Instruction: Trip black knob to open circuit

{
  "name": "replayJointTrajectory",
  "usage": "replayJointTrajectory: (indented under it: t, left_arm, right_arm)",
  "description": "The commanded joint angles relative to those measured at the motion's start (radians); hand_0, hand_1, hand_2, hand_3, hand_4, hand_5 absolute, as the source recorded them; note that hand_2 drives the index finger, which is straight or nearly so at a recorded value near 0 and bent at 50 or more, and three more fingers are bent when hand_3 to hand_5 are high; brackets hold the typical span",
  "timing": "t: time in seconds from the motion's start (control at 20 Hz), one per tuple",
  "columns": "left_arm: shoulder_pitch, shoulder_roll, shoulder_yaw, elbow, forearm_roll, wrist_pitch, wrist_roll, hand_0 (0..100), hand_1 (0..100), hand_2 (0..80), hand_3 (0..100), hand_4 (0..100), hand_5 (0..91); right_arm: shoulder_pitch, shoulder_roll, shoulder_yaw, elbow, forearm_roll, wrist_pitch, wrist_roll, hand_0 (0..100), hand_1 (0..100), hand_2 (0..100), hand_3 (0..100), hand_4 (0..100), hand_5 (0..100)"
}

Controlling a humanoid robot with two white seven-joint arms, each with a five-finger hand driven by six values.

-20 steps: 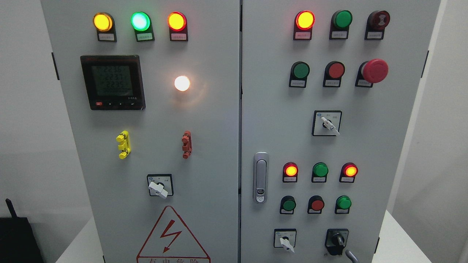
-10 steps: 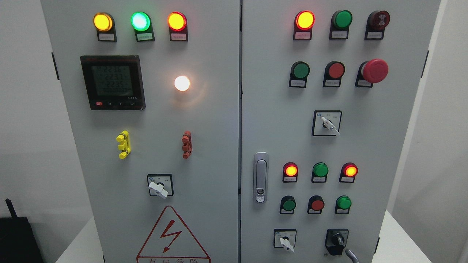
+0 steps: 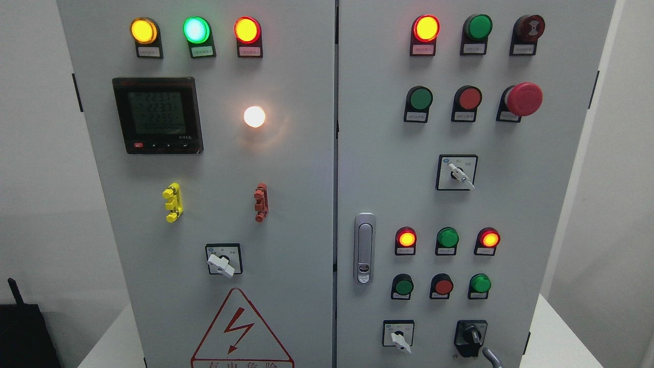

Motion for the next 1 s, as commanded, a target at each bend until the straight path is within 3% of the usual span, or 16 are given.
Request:
replayJointTrajectory:
  t: [0.0, 0.95]
  left_arm:
    - [0.000, 0.000, 0.000, 0.000, -0.023, 0.000, 0.000, 12, 39, 0.0, 0, 0, 0.0]
    - [0.000, 0.000, 0.000, 0.000, -0.023, 0.001, 0.000, 12, 39, 0.0, 0, 0, 0.0]
  right_arm:
    - [-0.002, 0.023, 0.023, -0.001, 0.001, 0.000, 0.000, 0, 0, 0, 100, 96, 100]
    - [0.003, 0.029, 0.048, -0.001, 0.004, 0.007, 0.002, 0, 0, 0, 100, 96, 100]
